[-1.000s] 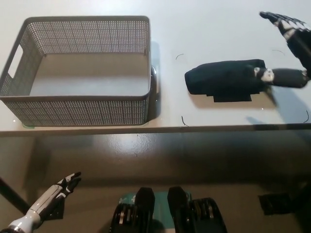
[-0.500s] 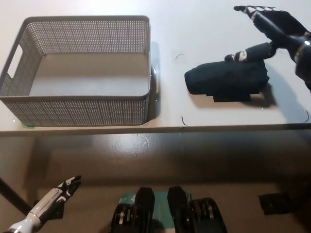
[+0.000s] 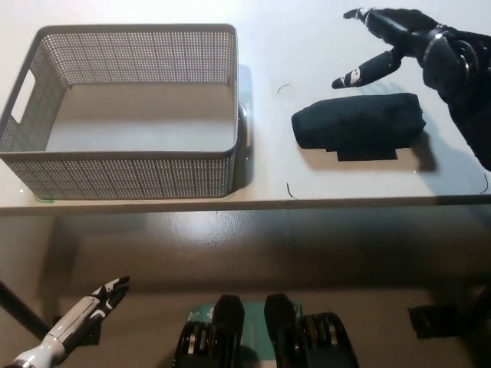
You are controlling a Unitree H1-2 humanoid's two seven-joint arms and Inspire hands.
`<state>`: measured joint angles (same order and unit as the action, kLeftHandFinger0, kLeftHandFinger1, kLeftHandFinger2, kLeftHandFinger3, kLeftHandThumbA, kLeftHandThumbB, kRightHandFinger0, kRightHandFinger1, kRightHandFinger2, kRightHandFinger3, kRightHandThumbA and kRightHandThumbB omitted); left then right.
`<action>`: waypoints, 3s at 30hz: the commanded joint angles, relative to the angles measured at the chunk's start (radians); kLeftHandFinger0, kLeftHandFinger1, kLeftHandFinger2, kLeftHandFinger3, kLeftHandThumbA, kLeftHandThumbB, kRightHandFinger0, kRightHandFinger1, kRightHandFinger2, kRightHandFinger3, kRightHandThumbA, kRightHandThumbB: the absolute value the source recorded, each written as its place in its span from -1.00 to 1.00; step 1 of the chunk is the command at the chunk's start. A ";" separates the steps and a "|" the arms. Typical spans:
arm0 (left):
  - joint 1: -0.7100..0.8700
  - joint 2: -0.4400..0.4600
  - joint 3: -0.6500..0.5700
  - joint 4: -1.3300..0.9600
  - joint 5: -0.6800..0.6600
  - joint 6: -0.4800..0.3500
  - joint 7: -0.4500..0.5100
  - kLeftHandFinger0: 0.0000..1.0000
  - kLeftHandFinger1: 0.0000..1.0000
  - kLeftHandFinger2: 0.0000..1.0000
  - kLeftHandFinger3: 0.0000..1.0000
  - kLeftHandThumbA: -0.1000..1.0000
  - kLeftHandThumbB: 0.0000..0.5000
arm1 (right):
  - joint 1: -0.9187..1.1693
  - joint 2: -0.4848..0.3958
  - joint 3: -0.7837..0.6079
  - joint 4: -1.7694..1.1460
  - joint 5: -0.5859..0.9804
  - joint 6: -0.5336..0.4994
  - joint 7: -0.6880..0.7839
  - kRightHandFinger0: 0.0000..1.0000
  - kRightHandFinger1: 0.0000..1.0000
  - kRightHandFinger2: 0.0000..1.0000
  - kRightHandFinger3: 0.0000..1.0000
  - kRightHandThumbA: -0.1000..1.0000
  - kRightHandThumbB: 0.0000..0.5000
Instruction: Use the right hand to pick up the pencil case on the right hand side and put it into a grey container on the left side
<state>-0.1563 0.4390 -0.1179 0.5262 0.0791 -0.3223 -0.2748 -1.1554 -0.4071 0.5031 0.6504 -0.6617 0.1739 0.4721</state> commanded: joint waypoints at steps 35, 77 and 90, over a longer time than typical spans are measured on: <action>-0.030 0.031 0.013 -0.055 0.017 -0.030 -0.021 1.00 1.00 1.00 1.00 1.00 0.98 | -0.157 0.132 0.100 0.579 -0.022 -0.227 -0.148 1.00 1.00 1.00 1.00 1.00 1.00; -0.106 0.034 0.021 -0.044 0.019 -0.056 -0.037 1.00 1.00 1.00 1.00 1.00 0.96 | -0.086 0.206 0.035 0.787 0.050 -0.226 -0.360 1.00 1.00 1.00 1.00 1.00 -0.97; -0.121 0.032 0.021 -0.035 0.013 -0.051 -0.046 1.00 1.00 1.00 1.00 1.00 0.99 | -0.114 0.170 0.001 0.774 0.068 -0.272 -0.444 -0.88 -0.51 -0.05 0.07 0.46 -1.00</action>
<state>-0.2469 0.4391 -0.1063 0.5000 0.0987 -0.3413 -0.3060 -1.2214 -0.2020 0.5182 1.4279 -0.6159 -0.0635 0.0833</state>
